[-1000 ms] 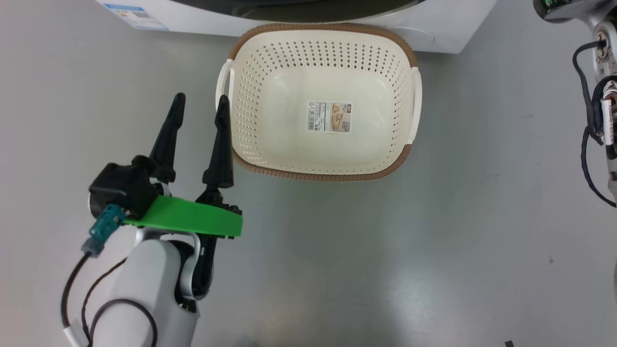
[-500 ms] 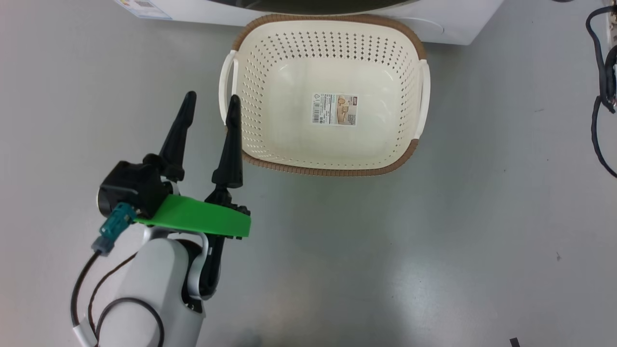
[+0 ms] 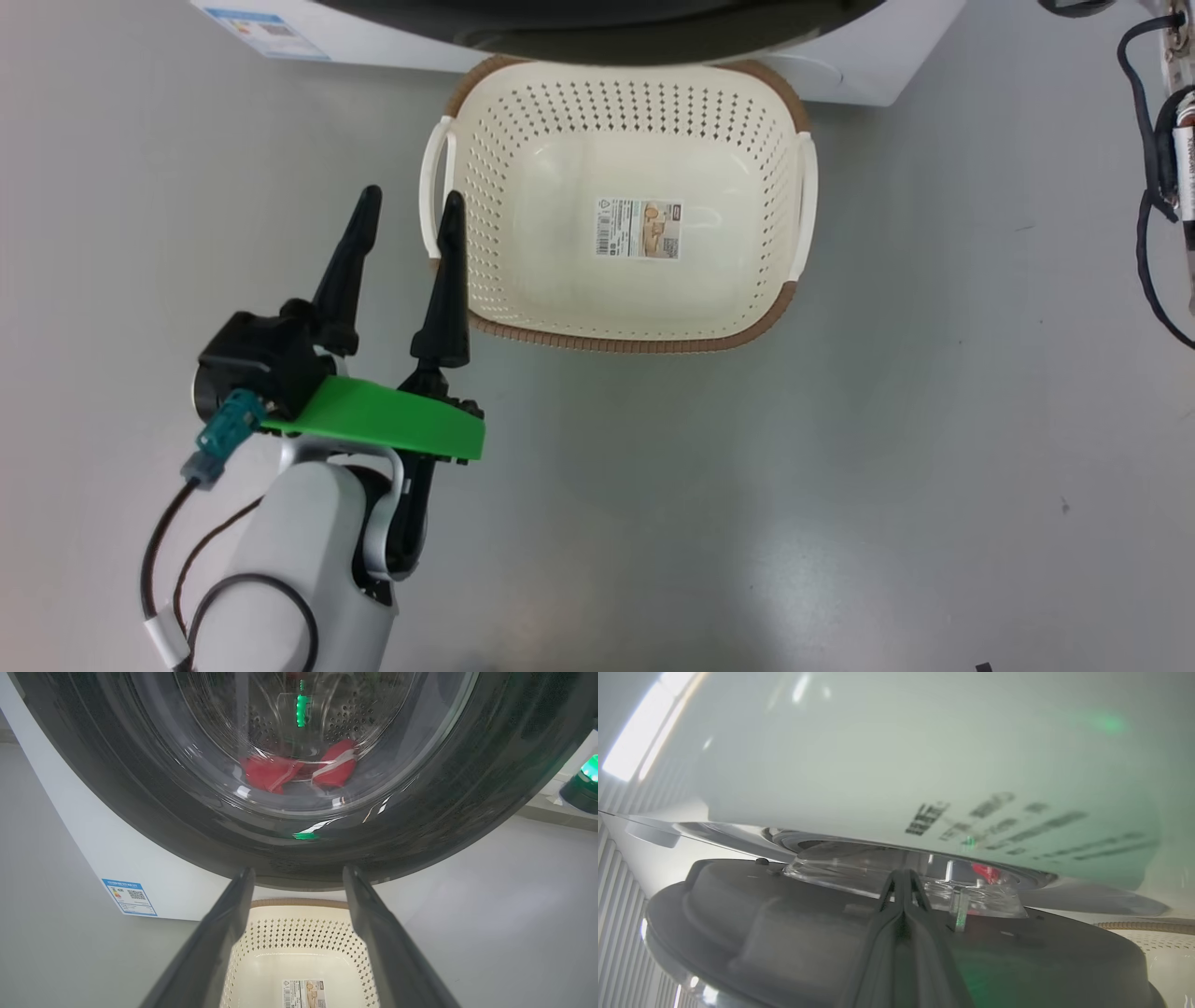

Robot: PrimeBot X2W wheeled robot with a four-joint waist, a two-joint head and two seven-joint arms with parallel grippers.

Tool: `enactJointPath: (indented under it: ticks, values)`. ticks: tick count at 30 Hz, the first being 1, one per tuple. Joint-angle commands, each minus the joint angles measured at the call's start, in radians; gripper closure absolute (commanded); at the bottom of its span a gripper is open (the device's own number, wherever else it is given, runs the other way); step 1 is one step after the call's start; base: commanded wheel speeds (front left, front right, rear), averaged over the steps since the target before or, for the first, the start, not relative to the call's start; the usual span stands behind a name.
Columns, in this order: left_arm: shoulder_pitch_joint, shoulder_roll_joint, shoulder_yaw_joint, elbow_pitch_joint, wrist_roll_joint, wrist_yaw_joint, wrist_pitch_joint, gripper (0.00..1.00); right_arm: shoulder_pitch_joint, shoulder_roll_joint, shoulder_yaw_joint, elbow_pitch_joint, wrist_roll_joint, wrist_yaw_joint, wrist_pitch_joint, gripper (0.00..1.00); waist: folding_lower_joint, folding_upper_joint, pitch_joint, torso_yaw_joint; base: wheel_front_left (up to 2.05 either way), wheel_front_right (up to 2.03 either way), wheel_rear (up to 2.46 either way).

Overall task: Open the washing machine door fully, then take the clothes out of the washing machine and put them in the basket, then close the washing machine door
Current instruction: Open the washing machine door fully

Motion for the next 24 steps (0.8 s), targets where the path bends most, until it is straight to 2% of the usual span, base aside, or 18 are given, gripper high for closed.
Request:
enactJointPath:
  ticks: [1,24]
  values:
    - [-0.003,0.028,0.029,-0.016,-0.005,0.008,-0.008,0.0,0.024,0.049,0.017,-0.035,-0.009,0.005,0.019,1.0,-0.0001,0.0,-0.012,-0.009,0.0,0.0,0.0]
    - [0.044,0.028,0.026,0.072,-0.006,0.003,-0.008,0.0,0.229,0.073,0.029,-0.077,-0.029,0.005,0.094,1.0,-0.0001,0.0,-0.18,-0.045,0.0,0.0,0.0]
